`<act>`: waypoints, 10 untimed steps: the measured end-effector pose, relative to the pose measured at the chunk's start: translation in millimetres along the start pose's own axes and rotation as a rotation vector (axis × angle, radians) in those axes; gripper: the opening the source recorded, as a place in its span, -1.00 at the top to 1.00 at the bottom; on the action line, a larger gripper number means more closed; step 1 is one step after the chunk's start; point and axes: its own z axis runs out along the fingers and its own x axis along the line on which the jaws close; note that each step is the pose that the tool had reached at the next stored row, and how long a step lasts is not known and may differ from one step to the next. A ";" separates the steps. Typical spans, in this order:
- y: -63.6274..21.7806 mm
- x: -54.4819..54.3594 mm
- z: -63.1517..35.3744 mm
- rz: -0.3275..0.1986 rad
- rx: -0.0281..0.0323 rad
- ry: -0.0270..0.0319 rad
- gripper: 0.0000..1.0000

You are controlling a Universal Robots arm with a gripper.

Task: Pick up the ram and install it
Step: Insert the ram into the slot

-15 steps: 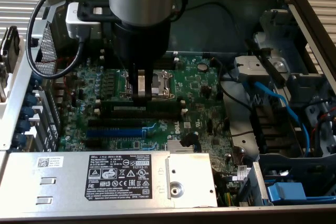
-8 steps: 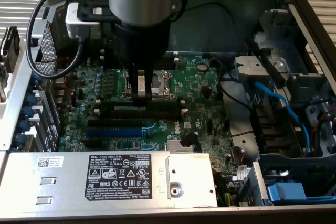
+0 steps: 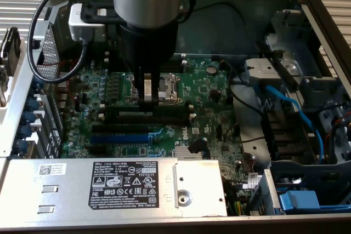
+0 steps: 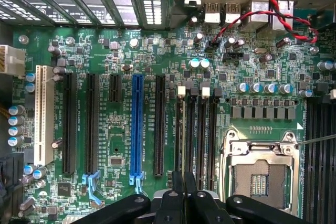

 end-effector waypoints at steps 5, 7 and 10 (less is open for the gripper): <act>0.0 0.0 0.4 0.000 0.0006 0.0001 0.76; 0.0 0.0 0.5 0.000 0.0006 0.0000 0.76; 0.0 0.0 0.7 0.000 0.0007 -0.0001 0.76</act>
